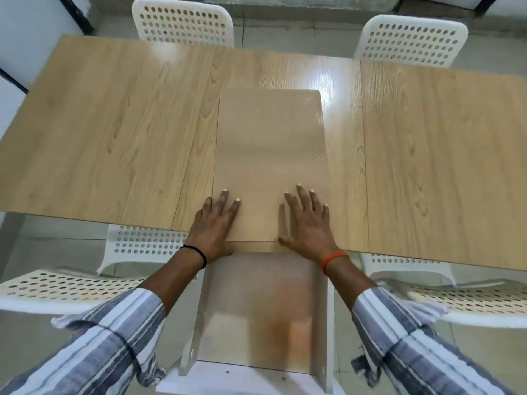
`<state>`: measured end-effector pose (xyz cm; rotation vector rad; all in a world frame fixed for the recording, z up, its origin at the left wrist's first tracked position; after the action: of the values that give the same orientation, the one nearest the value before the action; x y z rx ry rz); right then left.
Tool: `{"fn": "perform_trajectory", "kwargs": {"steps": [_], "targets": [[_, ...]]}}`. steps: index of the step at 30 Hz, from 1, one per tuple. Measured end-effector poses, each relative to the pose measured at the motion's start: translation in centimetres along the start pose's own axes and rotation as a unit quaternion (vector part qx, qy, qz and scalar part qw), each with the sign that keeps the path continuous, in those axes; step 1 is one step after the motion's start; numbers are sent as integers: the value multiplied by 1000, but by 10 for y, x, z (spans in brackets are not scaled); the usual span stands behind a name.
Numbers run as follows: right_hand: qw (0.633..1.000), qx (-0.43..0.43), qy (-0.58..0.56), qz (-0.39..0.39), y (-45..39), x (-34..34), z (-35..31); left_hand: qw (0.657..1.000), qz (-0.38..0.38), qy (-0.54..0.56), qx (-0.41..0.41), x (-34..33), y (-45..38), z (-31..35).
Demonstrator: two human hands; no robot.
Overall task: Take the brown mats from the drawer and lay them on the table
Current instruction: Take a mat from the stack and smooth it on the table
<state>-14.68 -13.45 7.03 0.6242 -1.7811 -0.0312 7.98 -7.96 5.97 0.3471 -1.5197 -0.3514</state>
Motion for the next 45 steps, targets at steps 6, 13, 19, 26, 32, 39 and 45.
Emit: {"fn": "perform_trajectory", "kwargs": {"steps": [6,13,19,26,32,39,45], "targets": [[995,36,97,0,28,-38,3,1000,-18,-8,-14,2,-2,-4],[996,1,82,-22,11,-22,4,997,-68,-24,-30,28,-26,-28],[997,-21,62,-50,-6,-8,-9,994,-97,-48,-19,44,-43,-42],[994,-20,89,-60,-9,-9,-10,992,-125,19,0,46,-44,-38],[992,-9,117,-50,-8,-10,-5,973,-47,217,65,40,-36,-34],[998,-60,0,-19,-5,-11,-6,916,31,380,123,37,-28,-30],[937,-202,-279,64,-6,0,4,809,63,541,222,47,-34,-29]]}}
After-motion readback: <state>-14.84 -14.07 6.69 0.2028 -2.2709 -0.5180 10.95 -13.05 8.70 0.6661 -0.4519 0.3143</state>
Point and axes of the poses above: each hand's wrist, its own y-axis away from the middle knuckle, its own x-axis out of the back of the hand, z = x × y, the point moved 1 cm from there along -y, towards the middle knuckle, and after that the axes turned 2 degrees about -y, right-handed, at the moved point
